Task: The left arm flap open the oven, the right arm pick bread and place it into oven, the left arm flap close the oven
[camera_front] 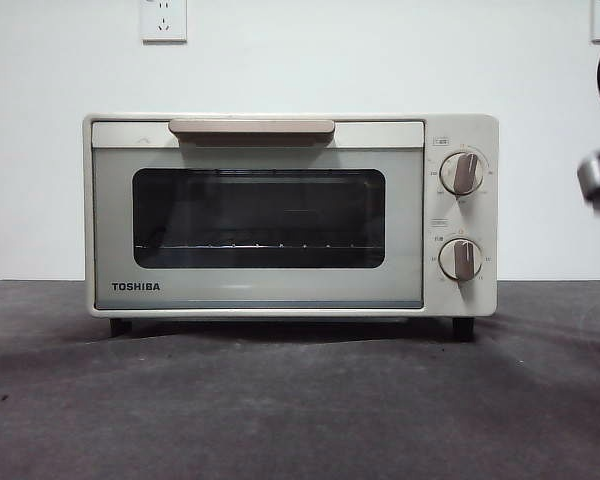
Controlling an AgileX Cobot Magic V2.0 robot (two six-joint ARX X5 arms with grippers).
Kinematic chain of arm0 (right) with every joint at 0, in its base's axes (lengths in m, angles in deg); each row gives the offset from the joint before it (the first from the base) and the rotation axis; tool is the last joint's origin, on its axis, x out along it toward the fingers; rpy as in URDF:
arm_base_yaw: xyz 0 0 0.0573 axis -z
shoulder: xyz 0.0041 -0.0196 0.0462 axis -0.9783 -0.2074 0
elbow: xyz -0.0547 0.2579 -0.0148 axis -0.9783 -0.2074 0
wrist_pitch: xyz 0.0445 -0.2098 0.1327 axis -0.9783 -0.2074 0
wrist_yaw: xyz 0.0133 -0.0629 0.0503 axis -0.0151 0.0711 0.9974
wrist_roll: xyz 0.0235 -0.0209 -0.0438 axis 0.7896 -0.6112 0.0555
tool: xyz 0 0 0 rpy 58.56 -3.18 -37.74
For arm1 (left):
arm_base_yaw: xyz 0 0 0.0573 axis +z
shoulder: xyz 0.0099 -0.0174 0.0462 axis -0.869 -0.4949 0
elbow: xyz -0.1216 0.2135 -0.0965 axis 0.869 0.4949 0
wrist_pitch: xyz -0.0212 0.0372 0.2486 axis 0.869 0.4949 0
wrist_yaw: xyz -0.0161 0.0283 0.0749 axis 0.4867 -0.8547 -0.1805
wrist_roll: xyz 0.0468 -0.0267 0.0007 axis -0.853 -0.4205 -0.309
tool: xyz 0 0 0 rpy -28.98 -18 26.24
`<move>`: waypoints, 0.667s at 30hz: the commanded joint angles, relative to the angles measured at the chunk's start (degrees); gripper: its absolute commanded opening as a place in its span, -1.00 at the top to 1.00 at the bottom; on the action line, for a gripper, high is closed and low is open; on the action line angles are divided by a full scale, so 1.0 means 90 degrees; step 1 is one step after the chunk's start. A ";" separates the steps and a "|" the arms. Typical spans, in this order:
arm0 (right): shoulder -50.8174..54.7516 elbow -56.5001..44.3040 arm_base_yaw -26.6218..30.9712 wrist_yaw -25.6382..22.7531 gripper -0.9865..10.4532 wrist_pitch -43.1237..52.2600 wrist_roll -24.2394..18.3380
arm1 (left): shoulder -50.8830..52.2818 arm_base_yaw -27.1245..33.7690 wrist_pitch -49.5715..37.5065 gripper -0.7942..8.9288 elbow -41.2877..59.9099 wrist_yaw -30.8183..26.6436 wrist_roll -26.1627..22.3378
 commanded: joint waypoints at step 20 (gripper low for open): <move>0.3881 0.1370 -0.0032 0.1518 0.59 -0.0396 -0.0308 | -0.2487 -0.0508 -0.0053 0.80 -0.1090 -0.0177 -0.0478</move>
